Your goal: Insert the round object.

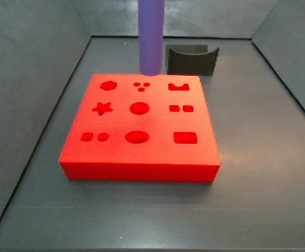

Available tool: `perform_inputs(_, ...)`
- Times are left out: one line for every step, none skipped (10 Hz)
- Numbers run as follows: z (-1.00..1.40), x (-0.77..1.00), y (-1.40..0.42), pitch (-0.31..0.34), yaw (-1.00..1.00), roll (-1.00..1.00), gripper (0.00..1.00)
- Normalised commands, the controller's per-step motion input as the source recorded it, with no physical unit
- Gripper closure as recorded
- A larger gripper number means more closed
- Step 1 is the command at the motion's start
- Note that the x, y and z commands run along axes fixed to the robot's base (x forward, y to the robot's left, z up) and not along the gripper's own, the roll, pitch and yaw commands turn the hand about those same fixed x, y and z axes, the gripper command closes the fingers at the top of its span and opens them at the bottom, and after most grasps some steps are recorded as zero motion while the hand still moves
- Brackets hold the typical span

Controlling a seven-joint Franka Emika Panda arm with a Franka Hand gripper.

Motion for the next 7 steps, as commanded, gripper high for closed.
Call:
perform_inputs(-0.05, 0.00, 0.00, 0.000, 0.00, 0.00, 1.00)
perform_inputs(-0.47, -0.18, 0.08, -0.117, 0.00, 0.20, 1.00)
perform_inputs(-0.70, -0.32, 0.01, -0.190, 0.00, 0.21, 1.00)
perform_inputs(-0.69, -0.24, -0.06, -0.244, 0.00, 0.17, 1.00)
perform_inputs(-0.54, -0.08, -0.16, -0.203, 0.00, 0.15, 1.00)
perform_inputs(-0.61, -0.03, -0.11, -0.187, 0.00, 0.19, 1.00)
perform_inputs(-0.50, -0.04, -0.01, -0.123, 0.00, 0.17, 1.00)
